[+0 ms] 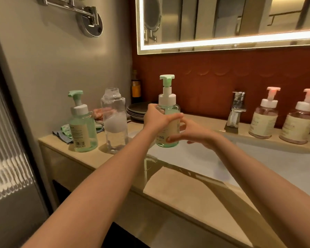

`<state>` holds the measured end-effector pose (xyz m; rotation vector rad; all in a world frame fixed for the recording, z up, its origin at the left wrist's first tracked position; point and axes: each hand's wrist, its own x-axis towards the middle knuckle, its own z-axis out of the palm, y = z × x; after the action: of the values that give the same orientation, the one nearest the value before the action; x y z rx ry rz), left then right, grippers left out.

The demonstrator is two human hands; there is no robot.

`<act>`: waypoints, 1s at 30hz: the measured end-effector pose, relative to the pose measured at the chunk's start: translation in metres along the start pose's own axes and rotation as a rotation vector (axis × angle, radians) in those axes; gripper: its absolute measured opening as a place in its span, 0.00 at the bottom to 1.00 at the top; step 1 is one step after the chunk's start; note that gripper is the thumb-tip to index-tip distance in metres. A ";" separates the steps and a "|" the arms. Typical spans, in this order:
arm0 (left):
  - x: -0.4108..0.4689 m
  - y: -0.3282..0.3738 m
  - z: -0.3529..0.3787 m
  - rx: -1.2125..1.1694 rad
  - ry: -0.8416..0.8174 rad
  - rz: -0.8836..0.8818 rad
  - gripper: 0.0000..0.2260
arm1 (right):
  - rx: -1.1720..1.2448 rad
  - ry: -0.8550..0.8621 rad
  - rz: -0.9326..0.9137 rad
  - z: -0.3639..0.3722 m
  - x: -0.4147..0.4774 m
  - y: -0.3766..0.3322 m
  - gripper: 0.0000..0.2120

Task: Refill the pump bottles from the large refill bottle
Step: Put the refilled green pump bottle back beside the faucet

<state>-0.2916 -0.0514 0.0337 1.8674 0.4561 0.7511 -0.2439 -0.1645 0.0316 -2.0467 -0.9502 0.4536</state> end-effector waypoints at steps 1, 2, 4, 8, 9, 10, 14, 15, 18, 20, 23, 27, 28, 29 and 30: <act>0.003 0.000 0.003 -0.013 0.011 -0.002 0.34 | 0.045 0.057 -0.046 0.005 0.004 0.002 0.28; 0.006 0.001 0.006 -0.026 0.016 -0.004 0.34 | 0.064 0.135 -0.086 0.008 0.009 0.005 0.27; 0.016 0.001 0.018 -0.048 -0.001 -0.024 0.35 | 0.024 0.308 -0.102 0.010 0.023 0.014 0.28; 0.038 -0.009 0.042 -0.083 -0.093 -0.050 0.41 | -0.060 0.478 -0.003 0.000 0.048 0.041 0.30; 0.044 -0.011 0.049 -0.084 -0.118 -0.071 0.46 | -0.083 0.501 0.007 -0.005 0.053 0.049 0.29; 0.046 -0.013 0.052 -0.078 -0.142 -0.112 0.52 | -0.102 0.525 0.012 -0.007 0.055 0.054 0.29; 0.068 -0.019 0.081 -0.149 -0.226 -0.212 0.55 | -0.059 0.622 0.117 -0.031 0.077 0.077 0.27; 0.076 -0.020 0.089 -0.171 -0.237 -0.213 0.48 | -0.033 0.646 0.141 -0.039 0.083 0.080 0.27; 0.099 -0.021 0.112 -0.135 -0.325 -0.153 0.34 | 0.022 0.712 0.172 -0.063 0.105 0.088 0.29; 0.112 -0.019 0.123 -0.057 -0.373 -0.102 0.30 | 0.027 0.742 0.179 -0.076 0.117 0.094 0.30; 0.126 -0.018 0.139 -0.010 -0.434 -0.057 0.22 | 0.020 0.760 0.204 -0.091 0.132 0.108 0.31; 0.139 -0.024 0.164 0.060 -0.467 -0.001 0.20 | -0.012 0.771 0.263 -0.106 0.150 0.133 0.32; 0.141 -0.026 0.169 0.076 -0.465 -0.005 0.20 | -0.008 0.770 0.278 -0.108 0.153 0.137 0.32; 0.142 -0.027 0.173 0.092 -0.468 -0.006 0.20 | 0.000 0.766 0.290 -0.110 0.155 0.141 0.32; 0.144 -0.029 0.179 0.095 -0.479 -0.009 0.19 | 0.015 0.760 0.297 -0.113 0.156 0.145 0.31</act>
<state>-0.0638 -0.0727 -0.0005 2.0511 0.1942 0.2596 -0.0075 -0.1609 -0.0135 -2.0934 -0.1857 -0.1777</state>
